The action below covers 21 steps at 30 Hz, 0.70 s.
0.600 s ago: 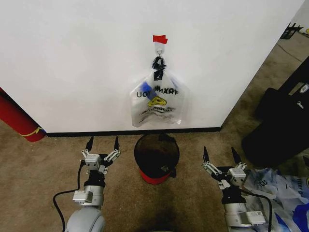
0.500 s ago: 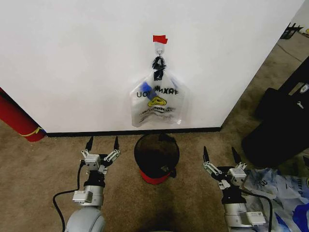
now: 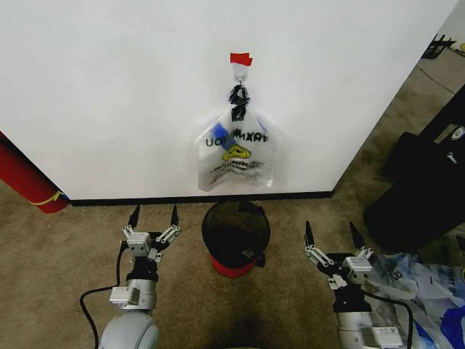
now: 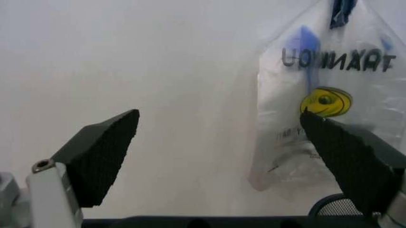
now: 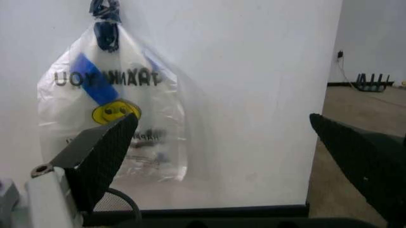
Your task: Pick up the garbage bag from the wall and place it over the trash bin.
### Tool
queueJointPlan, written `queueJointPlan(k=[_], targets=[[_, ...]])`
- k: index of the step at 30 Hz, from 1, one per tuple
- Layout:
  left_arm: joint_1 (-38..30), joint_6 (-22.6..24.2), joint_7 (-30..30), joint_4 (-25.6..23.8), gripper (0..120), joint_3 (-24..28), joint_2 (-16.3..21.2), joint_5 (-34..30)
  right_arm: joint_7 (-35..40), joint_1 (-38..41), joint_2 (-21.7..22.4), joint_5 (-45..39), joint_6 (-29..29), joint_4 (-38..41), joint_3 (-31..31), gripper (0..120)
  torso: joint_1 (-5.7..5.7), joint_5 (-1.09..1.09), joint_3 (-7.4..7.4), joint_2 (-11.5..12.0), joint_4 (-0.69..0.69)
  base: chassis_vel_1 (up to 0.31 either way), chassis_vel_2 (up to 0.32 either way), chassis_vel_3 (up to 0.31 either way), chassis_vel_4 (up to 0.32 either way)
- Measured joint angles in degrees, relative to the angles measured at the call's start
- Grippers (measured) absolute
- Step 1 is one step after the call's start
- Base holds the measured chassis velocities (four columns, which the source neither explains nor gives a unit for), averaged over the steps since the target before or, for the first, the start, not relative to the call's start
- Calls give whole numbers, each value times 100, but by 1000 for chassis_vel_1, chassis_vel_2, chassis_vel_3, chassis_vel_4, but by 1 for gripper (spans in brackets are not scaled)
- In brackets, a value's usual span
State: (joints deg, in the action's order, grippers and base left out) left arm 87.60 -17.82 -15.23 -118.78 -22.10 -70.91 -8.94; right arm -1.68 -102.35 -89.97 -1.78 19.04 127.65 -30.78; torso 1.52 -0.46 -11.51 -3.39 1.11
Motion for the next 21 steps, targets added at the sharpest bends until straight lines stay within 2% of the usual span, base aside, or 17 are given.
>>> queueJointPlan(k=[21], targets=[[25, 62, -3, -99, 100, -23, 74, -23, 94, 119, 148, -197, -131, -96, 20, 100, 0, 0, 0, 0, 0, 0, 0, 0, 0]])
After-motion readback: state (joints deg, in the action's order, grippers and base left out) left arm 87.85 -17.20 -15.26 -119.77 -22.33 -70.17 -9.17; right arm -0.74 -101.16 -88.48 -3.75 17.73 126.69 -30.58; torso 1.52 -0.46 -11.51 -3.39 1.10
